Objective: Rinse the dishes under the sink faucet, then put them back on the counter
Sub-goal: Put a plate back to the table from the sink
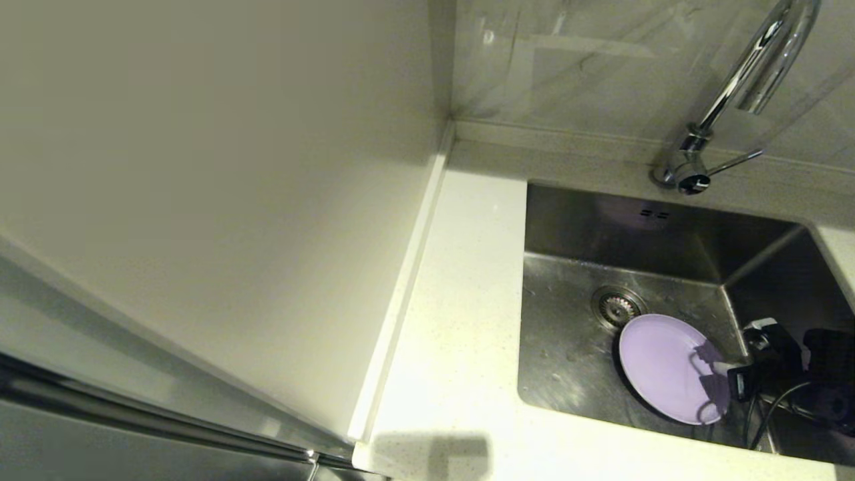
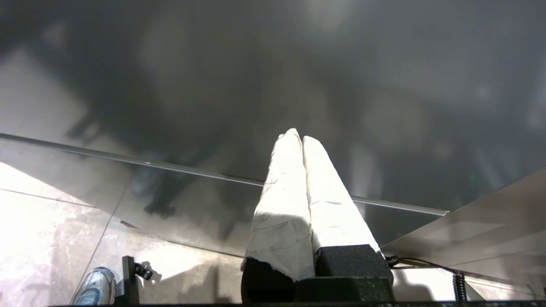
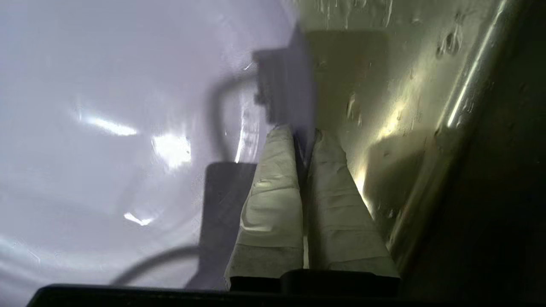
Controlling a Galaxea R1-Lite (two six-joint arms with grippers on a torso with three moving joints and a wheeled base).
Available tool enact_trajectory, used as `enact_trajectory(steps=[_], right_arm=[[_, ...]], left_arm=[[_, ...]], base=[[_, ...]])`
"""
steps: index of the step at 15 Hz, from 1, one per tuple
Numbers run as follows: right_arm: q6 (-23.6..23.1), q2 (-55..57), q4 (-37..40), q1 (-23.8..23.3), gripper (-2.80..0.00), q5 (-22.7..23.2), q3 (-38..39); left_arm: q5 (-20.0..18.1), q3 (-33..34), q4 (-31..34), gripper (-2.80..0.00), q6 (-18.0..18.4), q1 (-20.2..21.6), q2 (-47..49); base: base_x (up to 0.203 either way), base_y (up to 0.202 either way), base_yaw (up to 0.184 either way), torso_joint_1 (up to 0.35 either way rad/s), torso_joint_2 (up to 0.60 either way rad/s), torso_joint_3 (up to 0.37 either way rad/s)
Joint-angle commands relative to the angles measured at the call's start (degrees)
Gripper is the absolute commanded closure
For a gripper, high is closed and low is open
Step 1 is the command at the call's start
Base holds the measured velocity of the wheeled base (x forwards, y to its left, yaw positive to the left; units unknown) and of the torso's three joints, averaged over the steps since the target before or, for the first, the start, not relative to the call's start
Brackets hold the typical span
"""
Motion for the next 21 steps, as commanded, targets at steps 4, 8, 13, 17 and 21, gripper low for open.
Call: enact_trajectory(steps=[4, 8, 13, 17, 21], right_arm=[[1.9, -2.7, -1.7, -0.1, 0.0, -3.1, -1.4], [2.2, -6.5, -3.7, -0.1, 0.0, -5.9, -0.7], [2.2, -11.5, -8.5, -0.1, 0.0, -11.5, 0.3], [2.1, -15.8, -12.2, -0.1, 0.0, -15.8, 0.8], [2.1, -20.5, -17.9, 0.0, 0.0, -17.9, 3.0]], left_arm=[[0.0, 0.2, 0.0, 0.0, 0.0, -0.1, 0.0], [0.0, 0.2, 0.0, 0.0, 0.0, 0.0, 0.0], [0.0, 0.2, 0.0, 0.0, 0.0, -0.1, 0.0], [0.0, 0.1, 0.0, 0.0, 0.0, 0.0, 0.0], [0.0, 0.2, 0.0, 0.0, 0.0, 0.0, 0.0]], base=[[0.0, 0.0, 0.0, 0.0, 0.0, 0.0], [0.0, 0.0, 0.0, 0.0, 0.0, 0.0], [0.0, 0.0, 0.0, 0.0, 0.0, 0.0], [0.0, 0.0, 0.0, 0.006, 0.0, 0.001], [0.0, 0.0, 0.0, 0.0, 0.0, 0.0]])
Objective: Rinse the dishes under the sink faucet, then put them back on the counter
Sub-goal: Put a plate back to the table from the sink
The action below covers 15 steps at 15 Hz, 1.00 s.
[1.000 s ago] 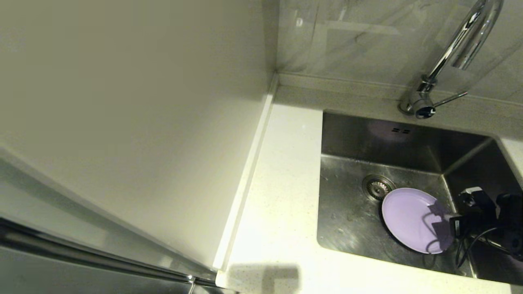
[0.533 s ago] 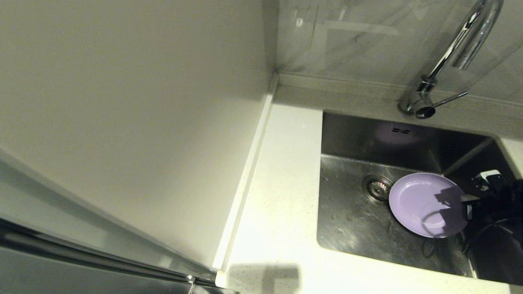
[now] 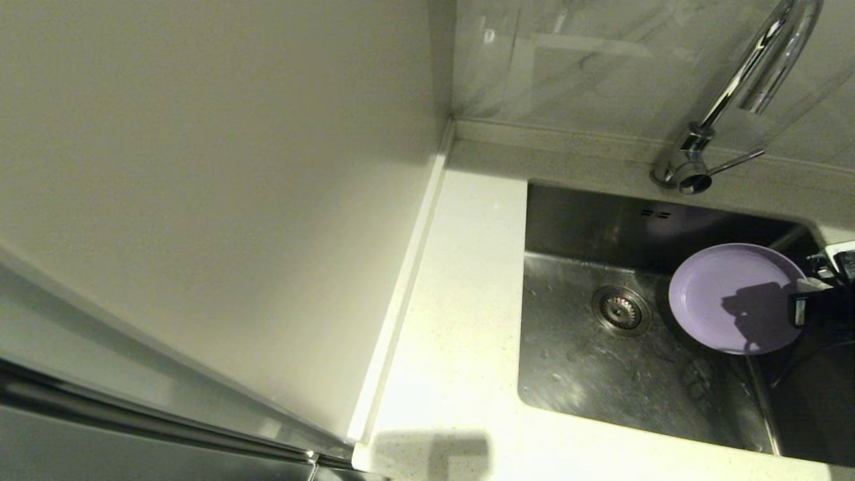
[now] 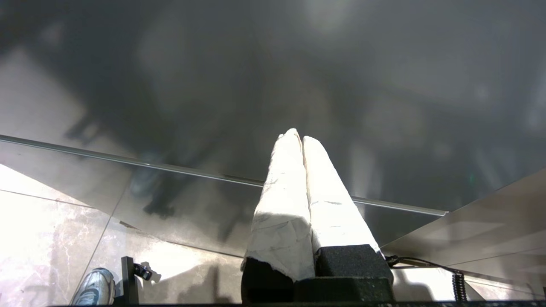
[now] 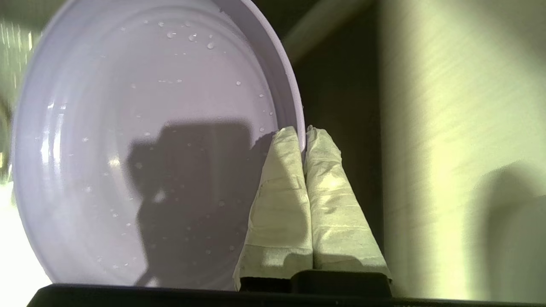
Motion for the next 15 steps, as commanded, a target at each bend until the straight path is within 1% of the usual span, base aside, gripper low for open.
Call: enact_trajectory(steps=[1, 4, 7, 12, 14, 15], right_arm=[[-0.2, -4.1, -4.4, 0.0, 0.0, -0.1, 1.7], [-0.1, -7.8, -11.4, 0.0, 0.0, -2.3, 3.1], [-0.3, -12.8, -17.2, -0.1, 0.0, -2.5, 5.2], [-0.9, -24.9, -18.1, -0.1, 0.0, -4.6, 6.5], [-1.1, -29.1, -18.0, -1.3, 0.0, -6.3, 7.3], [-1.2, -31.2, -16.6, -2.5, 0.0, -7.4, 7.6]], left_arm=[[0.0, 0.2, 0.0, 0.0, 0.0, -0.1, 0.0], [0.0, 0.2, 0.0, 0.0, 0.0, 0.0, 0.0], [0.0, 0.2, 0.0, 0.0, 0.0, -0.1, 0.0], [0.0, 0.2, 0.0, 0.0, 0.0, -0.1, 0.0], [0.0, 0.2, 0.0, 0.0, 0.0, -0.1, 0.0], [0.0, 0.2, 0.0, 0.0, 0.0, 0.0, 0.0]], base=[[0.0, 0.0, 0.0, 0.0, 0.0, 0.0], [0.0, 0.0, 0.0, 0.0, 0.0, 0.0], [0.0, 0.0, 0.0, 0.0, 0.0, 0.0], [0.0, 0.0, 0.0, 0.0, 0.0, 0.0], [0.0, 0.0, 0.0, 0.0, 0.0, 0.0], [0.0, 0.0, 0.0, 0.0, 0.0, 0.0]])
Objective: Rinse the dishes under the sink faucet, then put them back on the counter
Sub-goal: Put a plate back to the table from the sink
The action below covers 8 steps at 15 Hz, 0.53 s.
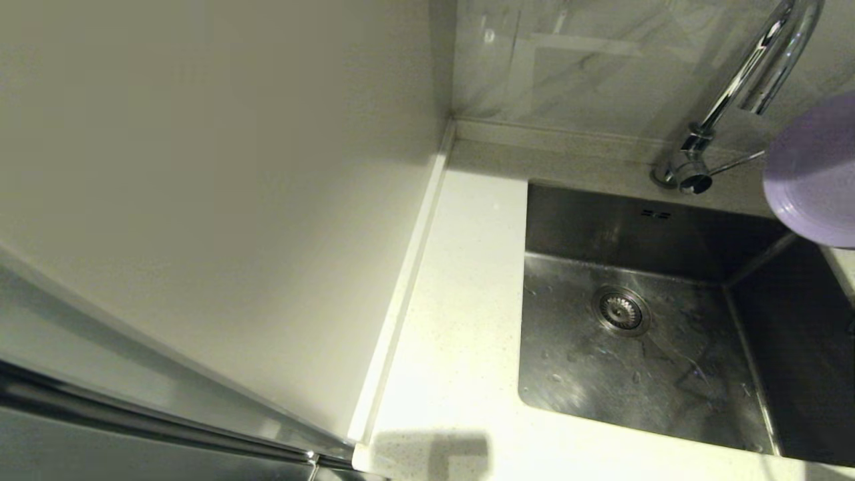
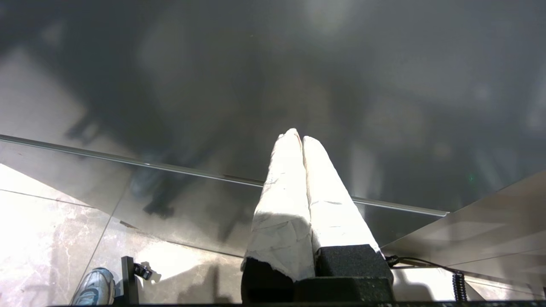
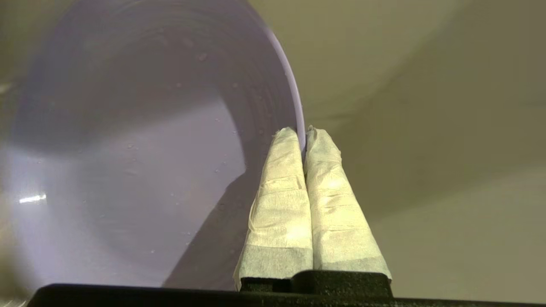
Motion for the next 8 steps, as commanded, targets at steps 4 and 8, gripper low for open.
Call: enact_trajectory(steps=[4, 8], right_arm=[[1.3, -16.1, 31.0, -10.1, 0.0, -1.1, -1.9], [10.3, -22.1, 53.2, -24.1, 0.0, 5.3, -6.8]], left_arm=[[0.0, 0.2, 0.0, 0.0, 0.0, 0.0, 0.0], [0.0, 0.2, 0.0, 0.0, 0.0, 0.0, 0.0]], base=[[0.0, 0.0, 0.0, 0.0, 0.0, 0.0], [0.0, 0.0, 0.0, 0.0, 0.0, 0.0]])
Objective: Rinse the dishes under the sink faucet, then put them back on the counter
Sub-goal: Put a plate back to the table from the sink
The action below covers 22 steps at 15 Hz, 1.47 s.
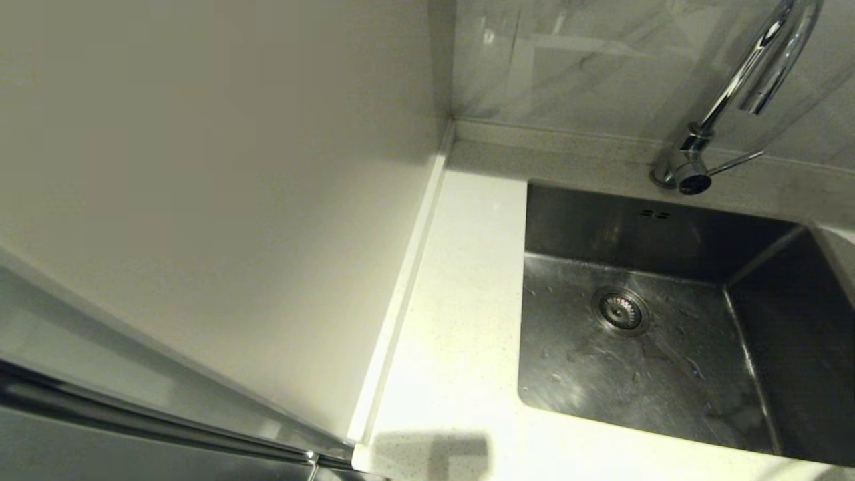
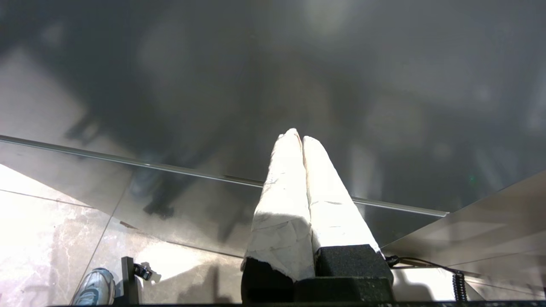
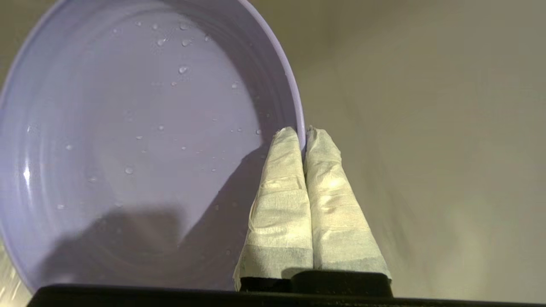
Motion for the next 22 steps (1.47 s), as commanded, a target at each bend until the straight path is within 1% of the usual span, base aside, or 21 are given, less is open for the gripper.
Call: enact_trajectory(steps=[1, 4, 6, 8, 10, 13, 14, 18, 20, 22], right_arm=[[4.9, -4.0, 11.7, -8.0, 0.0, 2.3, -2.6], [12.6, -4.5, 19.2, -18.6, 0.0, 4.3, -3.9], [15.0, -4.6, 21.0, -26.4, 0.0, 8.0, -3.6], [15.6, -4.8, 21.5, -34.6, 0.0, 14.3, -2.1], [15.8, -5.4, 21.7, -43.0, 0.0, 22.2, 0.0], [15.9, -7.2, 23.3, -52.8, 0.0, 34.2, 3.1], [15.9, -8.4, 25.0, -54.7, 0.0, 37.1, 3.7], [15.8, -14.5, 32.1, -60.8, 0.0, 43.8, 5.6], [15.8, -15.5, 34.6, -63.2, 0.0, 44.3, 5.8], [15.7, -15.0, 38.9, -67.4, 0.0, 44.3, 5.0]], left_arm=[[0.0, 0.2, 0.0, 0.0, 0.0, 0.0, 0.0], [0.0, 0.2, 0.0, 0.0, 0.0, 0.0, 0.0], [0.0, 0.2, 0.0, 0.0, 0.0, 0.0, 0.0], [0.0, 0.2, 0.0, 0.0, 0.0, 0.0, 0.0], [0.0, 0.1, 0.0, 0.0, 0.0, 0.0, 0.0], [0.0, 0.2, 0.0, 0.0, 0.0, 0.0, 0.0], [0.0, 0.2, 0.0, 0.0, 0.0, 0.0, 0.0], [0.0, 0.1, 0.0, 0.0, 0.0, 0.0, 0.0], [0.0, 0.2, 0.0, 0.0, 0.0, 0.0, 0.0], [0.0, 0.2, 0.0, 0.0, 0.0, 0.0, 0.0]], base=[[0.0, 0.0, 0.0, 0.0, 0.0, 0.0], [0.0, 0.0, 0.0, 0.0, 0.0, 0.0], [0.0, 0.0, 0.0, 0.0, 0.0, 0.0], [0.0, 0.0, 0.0, 0.0, 0.0, 0.0], [0.0, 0.0, 0.0, 0.0, 0.0, 0.0], [0.0, 0.0, 0.0, 0.0, 0.0, 0.0], [0.0, 0.0, 0.0, 0.0, 0.0, 0.0], [0.0, 0.0, 0.0, 0.0, 0.0, 0.0], [0.0, 0.0, 0.0, 0.0, 0.0, 0.0], [0.0, 0.0, 0.0, 0.0, 0.0, 0.0]])
